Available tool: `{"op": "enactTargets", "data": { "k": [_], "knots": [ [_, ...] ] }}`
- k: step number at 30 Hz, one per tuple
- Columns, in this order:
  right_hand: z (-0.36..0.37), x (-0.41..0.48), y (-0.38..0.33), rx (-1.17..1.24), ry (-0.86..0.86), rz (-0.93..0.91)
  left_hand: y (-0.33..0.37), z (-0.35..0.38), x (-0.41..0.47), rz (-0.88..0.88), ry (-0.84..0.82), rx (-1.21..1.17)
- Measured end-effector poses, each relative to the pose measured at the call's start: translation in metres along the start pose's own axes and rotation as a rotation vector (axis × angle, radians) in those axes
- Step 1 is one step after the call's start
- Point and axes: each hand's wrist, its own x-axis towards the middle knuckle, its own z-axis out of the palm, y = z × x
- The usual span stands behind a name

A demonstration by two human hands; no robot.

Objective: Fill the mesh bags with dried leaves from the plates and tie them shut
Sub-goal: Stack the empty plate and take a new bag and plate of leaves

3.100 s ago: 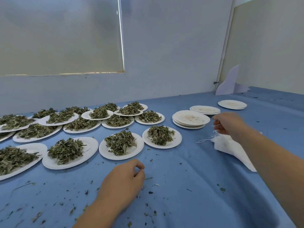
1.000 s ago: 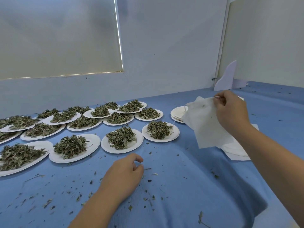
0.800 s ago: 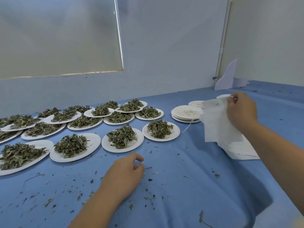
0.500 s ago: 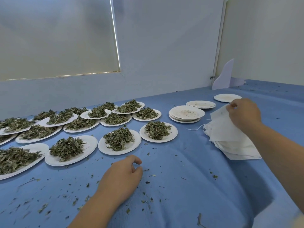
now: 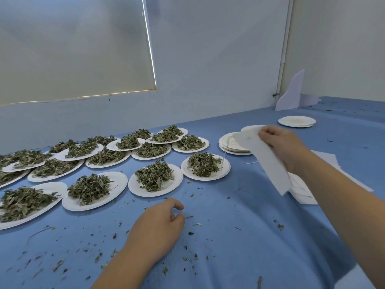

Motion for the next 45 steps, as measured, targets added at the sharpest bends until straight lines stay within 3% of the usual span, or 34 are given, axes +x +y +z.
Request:
{"op": "enactTargets", "data": {
  "k": [4,9,13,17,22,29,45],
  "knots": [
    [0.021,-0.011,0.023,-0.061,-0.254,0.109,0.001,-0.002,-0.001,-0.035,0.003,-0.033],
    [0.029,-0.018,0.044,0.026,-0.288,0.188,0.006,-0.005,-0.001,-0.017,0.121,-0.081],
    [0.024,-0.019,0.044,0.066,-0.382,0.236,0.009,-0.004,0.010,-0.191,0.188,-0.380],
    [0.023,-0.023,0.045,0.076,-0.466,0.308,0.024,-0.001,0.032,-0.409,0.075,-0.788],
    [0.021,-0.021,0.043,0.204,-0.455,0.354,0.039,0.006,0.074,-0.624,-0.155,-0.934],
    [0.017,-0.023,0.044,0.245,-0.434,0.352,0.041,0.024,0.112,-0.794,-0.113,-1.274],
    [0.016,-0.021,0.044,0.198,-0.560,0.344,0.052,0.038,0.134,-0.697,-0.050,-1.102]
  ]
}}
